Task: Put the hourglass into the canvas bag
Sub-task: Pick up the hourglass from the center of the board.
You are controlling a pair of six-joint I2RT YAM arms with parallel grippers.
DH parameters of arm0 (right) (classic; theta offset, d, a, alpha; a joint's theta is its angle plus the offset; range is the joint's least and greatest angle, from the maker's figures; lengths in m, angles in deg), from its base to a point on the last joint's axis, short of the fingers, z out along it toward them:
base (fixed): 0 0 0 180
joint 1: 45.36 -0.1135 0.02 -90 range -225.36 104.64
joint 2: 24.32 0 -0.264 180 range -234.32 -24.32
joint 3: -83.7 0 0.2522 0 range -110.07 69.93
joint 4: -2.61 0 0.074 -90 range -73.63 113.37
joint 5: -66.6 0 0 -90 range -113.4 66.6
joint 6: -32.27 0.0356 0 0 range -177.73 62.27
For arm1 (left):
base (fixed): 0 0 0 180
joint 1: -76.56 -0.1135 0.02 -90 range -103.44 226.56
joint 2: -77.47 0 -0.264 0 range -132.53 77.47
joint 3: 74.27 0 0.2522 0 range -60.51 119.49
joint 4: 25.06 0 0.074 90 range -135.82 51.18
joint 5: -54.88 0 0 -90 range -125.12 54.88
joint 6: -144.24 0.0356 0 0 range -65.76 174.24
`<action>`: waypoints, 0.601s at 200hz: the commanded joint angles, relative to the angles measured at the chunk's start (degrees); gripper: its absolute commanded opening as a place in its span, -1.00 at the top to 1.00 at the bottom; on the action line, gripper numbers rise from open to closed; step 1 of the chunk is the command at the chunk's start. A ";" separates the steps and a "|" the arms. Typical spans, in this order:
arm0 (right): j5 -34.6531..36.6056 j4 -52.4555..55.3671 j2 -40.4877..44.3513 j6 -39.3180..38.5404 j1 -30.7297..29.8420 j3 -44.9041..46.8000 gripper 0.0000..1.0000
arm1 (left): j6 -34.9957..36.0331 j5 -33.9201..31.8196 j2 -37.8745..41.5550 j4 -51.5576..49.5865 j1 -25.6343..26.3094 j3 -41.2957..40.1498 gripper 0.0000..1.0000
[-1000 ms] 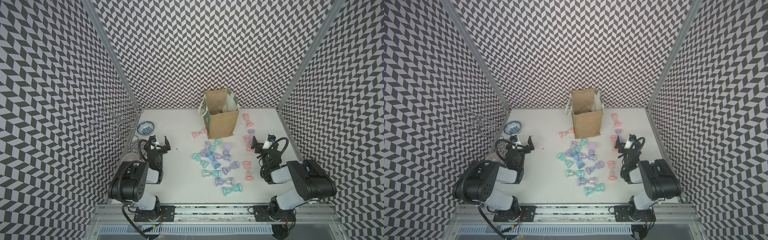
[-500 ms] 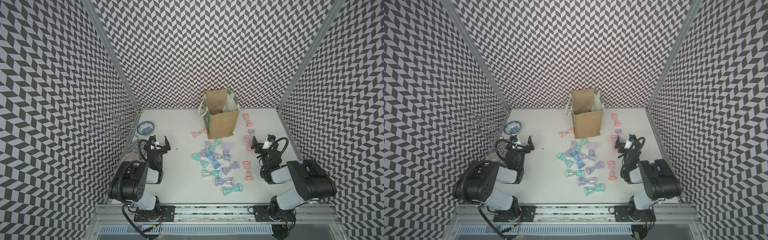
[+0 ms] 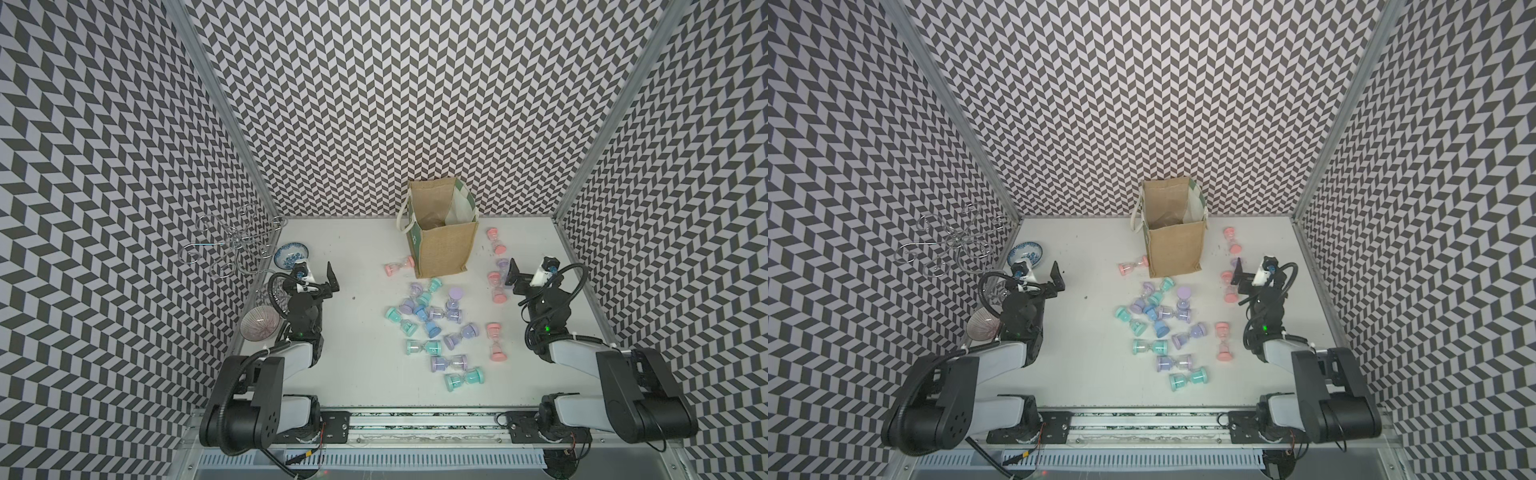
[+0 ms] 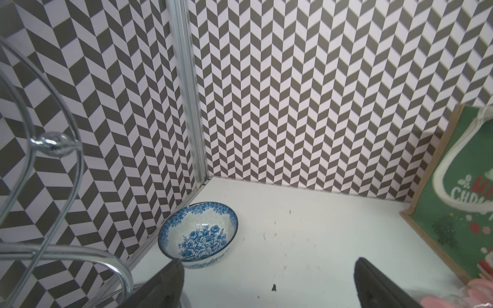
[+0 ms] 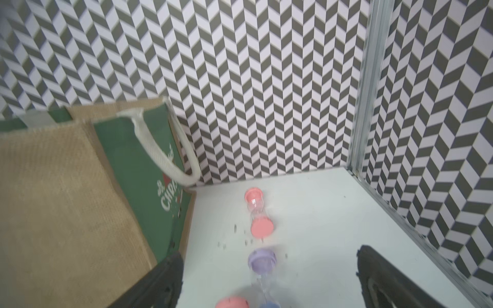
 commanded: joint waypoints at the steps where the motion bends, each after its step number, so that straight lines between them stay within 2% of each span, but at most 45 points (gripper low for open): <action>1: 4.08 17.64 2.27 9.25 0.28 -6.14 -0.98 | -8.05 4.03 3.53 -10.33 -1.07 3.97 -0.99; 16: 5.30 26.94 3.37 12.13 0.36 -10.02 -0.98 | -14.15 4.47 4.53 -14.48 -1.26 6.29 -0.99; 32: 7.33 26.30 6.44 17.56 0.48 -8.13 -0.99 | -17.61 6.34 4.41 -15.23 -1.72 7.15 -0.99; 51: 1.99 19.41 11.28 17.88 0.72 -3.78 -0.99 | -21.59 10.23 3.83 -13.55 -2.93 7.12 -0.99; 76: -3.82 23.62 12.20 18.46 0.71 -6.28 -0.99 | -25.73 15.86 3.68 -14.47 -5.29 8.18 -0.98; 89: -5.41 27.77 11.43 19.74 0.78 -8.90 -0.98 | -25.89 16.19 5.19 -19.47 -5.04 9.99 -0.99; 103: -9.71 31.85 11.05 19.70 0.55 -11.73 -0.98 | -24.54 14.96 8.02 -21.42 -3.38 10.09 -0.99; 120: -10.48 35.51 10.76 20.39 -0.65 -14.28 -0.99 | -25.33 13.10 10.99 -22.49 -0.81 9.32 -0.98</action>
